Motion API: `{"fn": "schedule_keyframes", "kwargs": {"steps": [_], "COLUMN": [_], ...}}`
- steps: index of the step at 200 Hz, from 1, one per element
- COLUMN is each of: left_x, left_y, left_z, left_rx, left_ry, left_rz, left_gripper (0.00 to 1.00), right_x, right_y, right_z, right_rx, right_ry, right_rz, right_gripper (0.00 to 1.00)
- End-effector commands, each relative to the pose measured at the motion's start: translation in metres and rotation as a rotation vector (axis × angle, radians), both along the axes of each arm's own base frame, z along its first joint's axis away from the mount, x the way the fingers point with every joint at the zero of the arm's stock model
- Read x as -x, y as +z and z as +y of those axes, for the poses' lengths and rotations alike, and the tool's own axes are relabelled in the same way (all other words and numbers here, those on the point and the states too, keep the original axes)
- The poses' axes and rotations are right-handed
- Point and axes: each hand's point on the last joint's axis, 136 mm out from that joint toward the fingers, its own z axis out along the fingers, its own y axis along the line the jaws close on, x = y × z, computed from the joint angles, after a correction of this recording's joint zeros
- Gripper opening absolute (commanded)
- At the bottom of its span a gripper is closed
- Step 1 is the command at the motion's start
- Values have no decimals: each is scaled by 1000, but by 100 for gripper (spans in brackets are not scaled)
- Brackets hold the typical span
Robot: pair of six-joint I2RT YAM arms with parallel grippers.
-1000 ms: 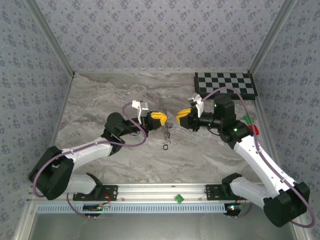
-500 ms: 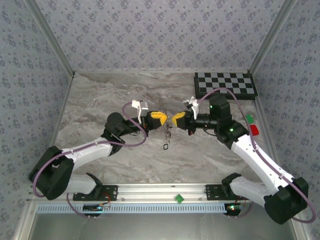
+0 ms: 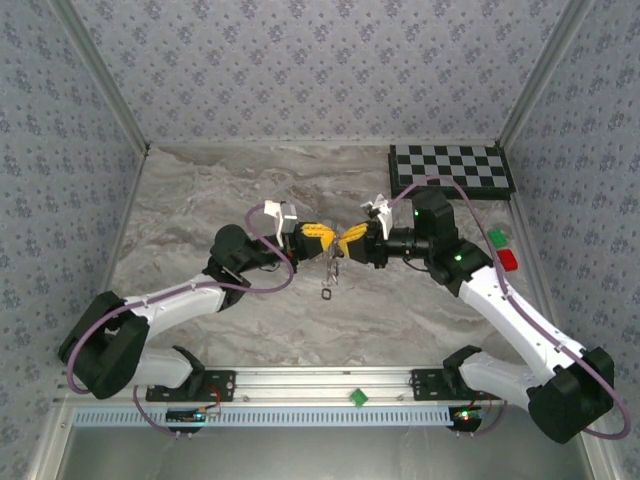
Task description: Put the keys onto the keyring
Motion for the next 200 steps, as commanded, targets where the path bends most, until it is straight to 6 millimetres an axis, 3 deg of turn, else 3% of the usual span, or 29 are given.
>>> {"fn": "schedule_keyframes", "kwargs": {"steps": [1,40,127,200], "left_x": [2,2,10,16], "left_y": [24,25,23,22], "left_z": [0,-2,-5,-8], "left_rx": [46,47,41,31], "left_ry": [4,-9,-55,-92], "left_rz": [-72,-70,-80,-92], "left_gripper": [0,0,0,0], "right_x": [4,-1,-27,-47], "right_y": [13,17,32,29], "right_z": [-4,-4,-13,-11], "right_rx": [0,9,-5,23], "right_ry": [-14,-47,-162,-187], "right_rz": [-58,-89,-118,-61], "right_gripper": [34,40,37,37]}}
